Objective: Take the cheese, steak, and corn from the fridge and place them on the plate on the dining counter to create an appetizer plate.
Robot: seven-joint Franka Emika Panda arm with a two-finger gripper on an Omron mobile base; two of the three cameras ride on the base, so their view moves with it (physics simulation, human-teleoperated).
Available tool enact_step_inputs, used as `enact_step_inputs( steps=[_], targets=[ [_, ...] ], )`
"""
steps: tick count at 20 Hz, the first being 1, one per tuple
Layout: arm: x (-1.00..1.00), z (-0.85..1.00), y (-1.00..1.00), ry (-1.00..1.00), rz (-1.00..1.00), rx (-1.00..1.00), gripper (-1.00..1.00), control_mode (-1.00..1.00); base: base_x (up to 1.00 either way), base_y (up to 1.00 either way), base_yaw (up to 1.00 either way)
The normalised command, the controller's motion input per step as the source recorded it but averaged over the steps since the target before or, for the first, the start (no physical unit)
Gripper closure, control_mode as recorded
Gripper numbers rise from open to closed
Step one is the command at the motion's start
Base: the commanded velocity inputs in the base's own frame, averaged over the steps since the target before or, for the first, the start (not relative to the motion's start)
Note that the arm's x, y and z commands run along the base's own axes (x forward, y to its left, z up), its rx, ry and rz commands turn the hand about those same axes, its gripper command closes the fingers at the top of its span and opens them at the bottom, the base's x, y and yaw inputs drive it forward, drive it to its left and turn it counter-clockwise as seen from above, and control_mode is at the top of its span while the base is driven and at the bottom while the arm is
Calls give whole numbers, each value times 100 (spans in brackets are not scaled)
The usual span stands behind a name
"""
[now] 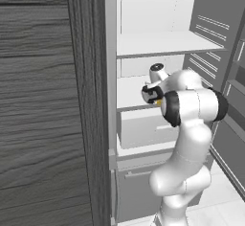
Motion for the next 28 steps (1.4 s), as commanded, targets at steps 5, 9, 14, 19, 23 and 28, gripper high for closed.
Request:
enact_step_inputs(
  steps=[5,9,14,19,23,28],
  targets=[
    [-100,12,-4,-10,6,0,100,-100,0,0,0],
    [-100,54,-5,-10,9,0,100,-100,0,0,0],
    [-100,72,-16,-5,16,0,100,-100,0,0,0],
    [-100,87,-3,0,12,-2,100,-100,0,0,0],
    [-100,84,1,4,11,-5,100,-100,0,0,0],
    [-99,65,7,3,15,-9,100,-100,0,0,0]
  ],
)
